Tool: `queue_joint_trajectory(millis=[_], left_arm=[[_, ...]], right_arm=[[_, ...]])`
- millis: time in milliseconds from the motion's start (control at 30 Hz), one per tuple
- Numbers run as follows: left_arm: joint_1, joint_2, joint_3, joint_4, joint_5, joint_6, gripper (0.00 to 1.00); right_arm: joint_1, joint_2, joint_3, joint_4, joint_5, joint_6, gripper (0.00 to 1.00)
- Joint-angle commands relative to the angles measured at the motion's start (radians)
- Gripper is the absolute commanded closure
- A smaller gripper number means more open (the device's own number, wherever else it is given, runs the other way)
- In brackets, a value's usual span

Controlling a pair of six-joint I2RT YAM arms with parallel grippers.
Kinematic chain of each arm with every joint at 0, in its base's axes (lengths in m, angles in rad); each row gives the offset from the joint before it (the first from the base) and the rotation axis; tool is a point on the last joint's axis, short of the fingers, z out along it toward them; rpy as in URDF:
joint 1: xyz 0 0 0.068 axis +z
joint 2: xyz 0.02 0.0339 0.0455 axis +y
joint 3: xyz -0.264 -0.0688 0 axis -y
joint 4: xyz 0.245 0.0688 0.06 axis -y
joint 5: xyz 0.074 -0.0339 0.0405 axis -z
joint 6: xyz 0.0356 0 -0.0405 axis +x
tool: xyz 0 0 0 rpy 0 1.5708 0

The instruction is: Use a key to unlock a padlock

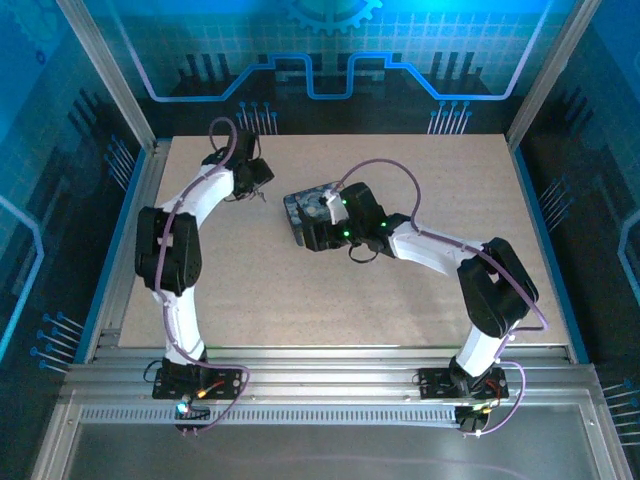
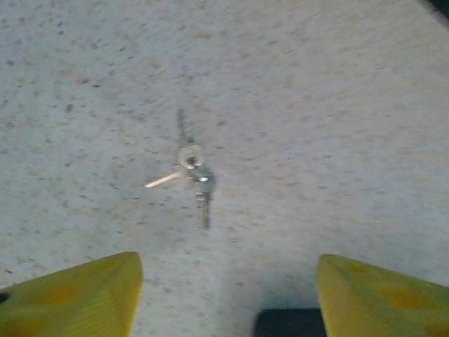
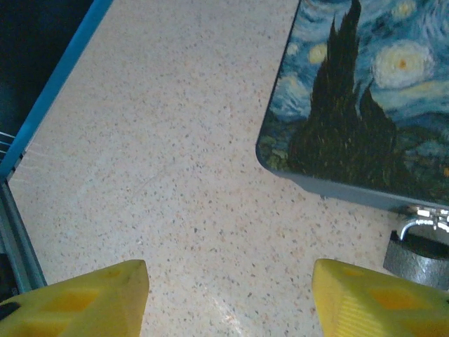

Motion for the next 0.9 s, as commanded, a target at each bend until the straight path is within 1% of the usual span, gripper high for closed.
queue_joint_trajectory(millis=[0, 33, 100, 233, 333, 467, 633, 733, 867], left_arm=[[0.009, 0.081, 0.084, -0.080, -0.066, 0.030, 0.40], [0.010, 0.101, 0.107, -0.090, -0.064, 0.036, 0.43], [0.013, 0.145, 0.163, -0.119, -0.067, 0.047, 0.46], [0.018, 0.219, 0.255, -0.167, -0.076, 0.057, 0.46], [0.025, 0.265, 0.313, -0.205, -0.063, 0.055, 0.47], [0.034, 0.287, 0.337, -0.229, -0.042, 0.051, 0.52], [0.047, 0.314, 0.357, -0.264, -0.019, 0.063, 0.53], [0.050, 0.315, 0.357, -0.247, 0.001, 0.084, 0.59], [0.053, 0.347, 0.417, -0.288, 0.027, 0.110, 0.60]], right_arm=[[0.001, -0.037, -0.027, -0.033, 0.004, -0.019, 0.37], [0.001, -0.041, -0.034, -0.031, 0.004, -0.018, 0.37], [0.004, -0.050, -0.050, -0.025, 0.002, -0.016, 0.38], [0.014, -0.061, -0.076, -0.005, 0.004, -0.006, 0.38], [0.022, -0.064, -0.087, 0.009, 0.003, 0.000, 0.38], [0.028, -0.058, -0.086, 0.017, 0.000, 0.003, 0.39], [0.030, -0.054, -0.073, 0.014, -0.002, 0.002, 0.40], [0.032, -0.055, -0.072, 0.013, -0.002, -0.001, 0.40], [0.033, -0.057, -0.069, 0.004, 0.004, -0.004, 0.40]])
